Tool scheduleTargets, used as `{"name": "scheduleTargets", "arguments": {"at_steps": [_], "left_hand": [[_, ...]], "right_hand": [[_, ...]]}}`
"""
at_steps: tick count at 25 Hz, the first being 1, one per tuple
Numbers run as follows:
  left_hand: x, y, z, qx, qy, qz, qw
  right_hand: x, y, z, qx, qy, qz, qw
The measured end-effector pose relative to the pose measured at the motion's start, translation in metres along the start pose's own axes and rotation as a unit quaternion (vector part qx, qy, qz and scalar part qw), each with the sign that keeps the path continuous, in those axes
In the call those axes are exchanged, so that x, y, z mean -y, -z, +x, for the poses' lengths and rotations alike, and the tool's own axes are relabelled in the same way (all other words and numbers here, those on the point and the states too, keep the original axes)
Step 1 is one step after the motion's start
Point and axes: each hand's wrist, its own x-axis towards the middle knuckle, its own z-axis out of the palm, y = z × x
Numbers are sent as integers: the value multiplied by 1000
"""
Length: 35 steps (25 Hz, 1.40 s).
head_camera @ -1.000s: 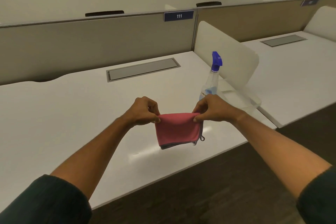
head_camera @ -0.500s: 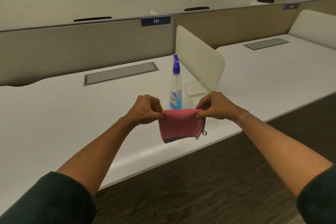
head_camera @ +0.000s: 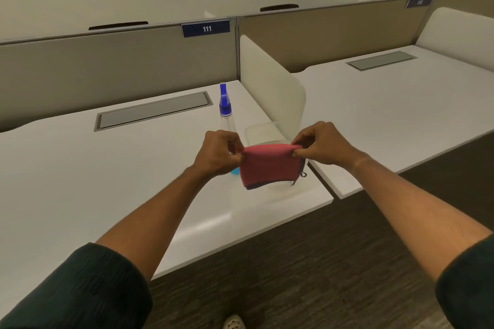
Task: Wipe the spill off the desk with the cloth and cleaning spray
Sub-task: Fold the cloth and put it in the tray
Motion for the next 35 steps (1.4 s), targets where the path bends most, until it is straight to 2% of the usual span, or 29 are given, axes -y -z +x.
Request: {"name": "scheduleTargets", "arguments": {"at_steps": [10, 18, 26, 32, 35], "left_hand": [[9, -34, 78, -20, -28, -22, 999], [11, -52, 94, -25, -49, -24, 998], [26, -63, 80, 10, -29, -18, 999], [22, -71, 68, 36, -14, -3, 999], [10, -81, 65, 80, -5, 14, 997]], "right_hand": [[-39, -2, 49, -95, -19, -35, 995], [-60, -14, 64, -134, -27, -26, 990], [-79, -24, 57, -53, 13, -20, 998], [-97, -20, 58, 55, 23, -5, 998], [-110, -13, 60, 106, 35, -26, 993]]}}
